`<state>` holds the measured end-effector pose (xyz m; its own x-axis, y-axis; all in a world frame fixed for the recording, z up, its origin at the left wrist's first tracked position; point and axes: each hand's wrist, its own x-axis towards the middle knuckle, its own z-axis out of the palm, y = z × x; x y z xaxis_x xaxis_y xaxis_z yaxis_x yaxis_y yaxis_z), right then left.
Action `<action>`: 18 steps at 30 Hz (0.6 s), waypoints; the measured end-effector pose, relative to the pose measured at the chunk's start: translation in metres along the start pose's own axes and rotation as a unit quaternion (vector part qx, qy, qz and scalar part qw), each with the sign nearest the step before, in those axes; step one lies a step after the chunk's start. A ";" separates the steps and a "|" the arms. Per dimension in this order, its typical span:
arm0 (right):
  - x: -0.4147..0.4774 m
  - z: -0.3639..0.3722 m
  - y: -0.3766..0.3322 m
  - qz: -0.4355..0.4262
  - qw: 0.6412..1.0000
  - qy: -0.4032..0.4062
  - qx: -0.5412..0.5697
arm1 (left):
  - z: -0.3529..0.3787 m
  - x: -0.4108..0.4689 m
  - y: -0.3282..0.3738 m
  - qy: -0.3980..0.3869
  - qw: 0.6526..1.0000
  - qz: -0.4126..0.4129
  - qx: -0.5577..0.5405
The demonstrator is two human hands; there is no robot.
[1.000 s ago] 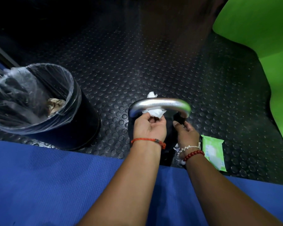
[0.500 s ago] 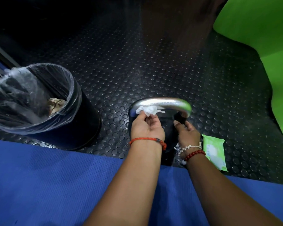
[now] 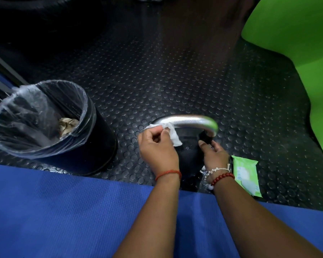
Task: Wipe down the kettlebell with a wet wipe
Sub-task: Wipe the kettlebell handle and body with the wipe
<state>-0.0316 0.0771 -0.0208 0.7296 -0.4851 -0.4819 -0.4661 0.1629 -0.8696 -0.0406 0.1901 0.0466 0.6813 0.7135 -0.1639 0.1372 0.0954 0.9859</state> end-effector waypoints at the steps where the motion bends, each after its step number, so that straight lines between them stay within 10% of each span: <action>1: -0.001 0.000 0.000 0.001 1.000 -0.001 0.000 | -0.005 0.002 -0.002 -0.021 0.997 0.061 0.038; 8: -0.001 -0.002 0.001 0.002 1.000 0.002 -0.013 | -0.024 0.042 0.000 -0.147 0.899 0.361 0.198; 18: -0.004 -0.002 -0.003 0.007 1.000 -0.004 -0.011 | -0.031 0.054 0.010 -0.227 0.872 0.367 0.229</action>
<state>-0.0341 0.0766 -0.0158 0.7268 -0.4769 -0.4943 -0.4871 0.1495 -0.8605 -0.0246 0.2513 0.0484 0.9069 0.1058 0.4079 -0.2546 -0.6337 0.7305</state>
